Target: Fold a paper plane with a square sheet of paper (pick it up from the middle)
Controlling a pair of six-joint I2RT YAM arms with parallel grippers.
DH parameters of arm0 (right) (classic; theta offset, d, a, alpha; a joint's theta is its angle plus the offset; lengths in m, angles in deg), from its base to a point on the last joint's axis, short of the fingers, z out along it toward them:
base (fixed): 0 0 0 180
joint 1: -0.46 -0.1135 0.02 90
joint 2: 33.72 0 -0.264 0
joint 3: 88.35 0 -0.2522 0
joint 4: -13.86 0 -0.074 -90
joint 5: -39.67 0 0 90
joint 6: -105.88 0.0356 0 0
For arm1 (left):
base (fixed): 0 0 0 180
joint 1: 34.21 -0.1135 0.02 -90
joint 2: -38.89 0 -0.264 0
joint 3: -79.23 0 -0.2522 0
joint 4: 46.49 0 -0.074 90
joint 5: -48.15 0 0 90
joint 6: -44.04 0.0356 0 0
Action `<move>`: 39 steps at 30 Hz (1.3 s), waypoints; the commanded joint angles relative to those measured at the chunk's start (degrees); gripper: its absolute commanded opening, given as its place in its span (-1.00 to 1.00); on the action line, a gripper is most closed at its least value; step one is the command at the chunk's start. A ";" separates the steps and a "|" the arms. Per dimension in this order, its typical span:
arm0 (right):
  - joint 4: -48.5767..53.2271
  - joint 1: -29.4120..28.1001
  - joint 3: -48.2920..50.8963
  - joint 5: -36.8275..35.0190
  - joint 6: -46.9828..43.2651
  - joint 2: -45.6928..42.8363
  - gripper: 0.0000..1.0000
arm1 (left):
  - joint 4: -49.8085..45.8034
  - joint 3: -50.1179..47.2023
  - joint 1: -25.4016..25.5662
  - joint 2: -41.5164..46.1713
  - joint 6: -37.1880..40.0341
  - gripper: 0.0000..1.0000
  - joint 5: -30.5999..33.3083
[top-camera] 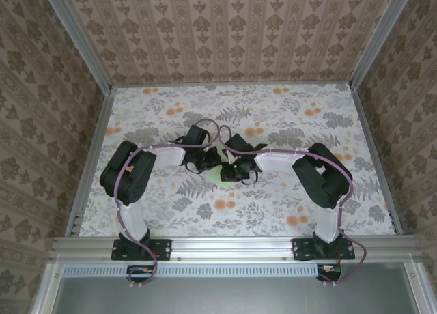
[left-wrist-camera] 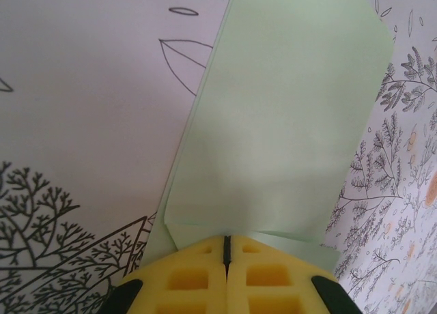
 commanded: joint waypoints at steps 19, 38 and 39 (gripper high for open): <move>0.48 0.70 9.46 2.68 -2.34 -12.33 -0.84 | -8.18 -2.72 -0.34 -5.13 0.56 -0.86 5.45; -0.20 0.91 7.37 -0.75 1.14 -3.78 -0.85 | -5.73 0.37 0.01 0.28 5.62 -0.78 0.25; -0.14 0.88 7.61 -0.93 1.21 -3.81 -0.85 | -5.00 0.17 0.01 1.02 5.65 -0.74 -0.55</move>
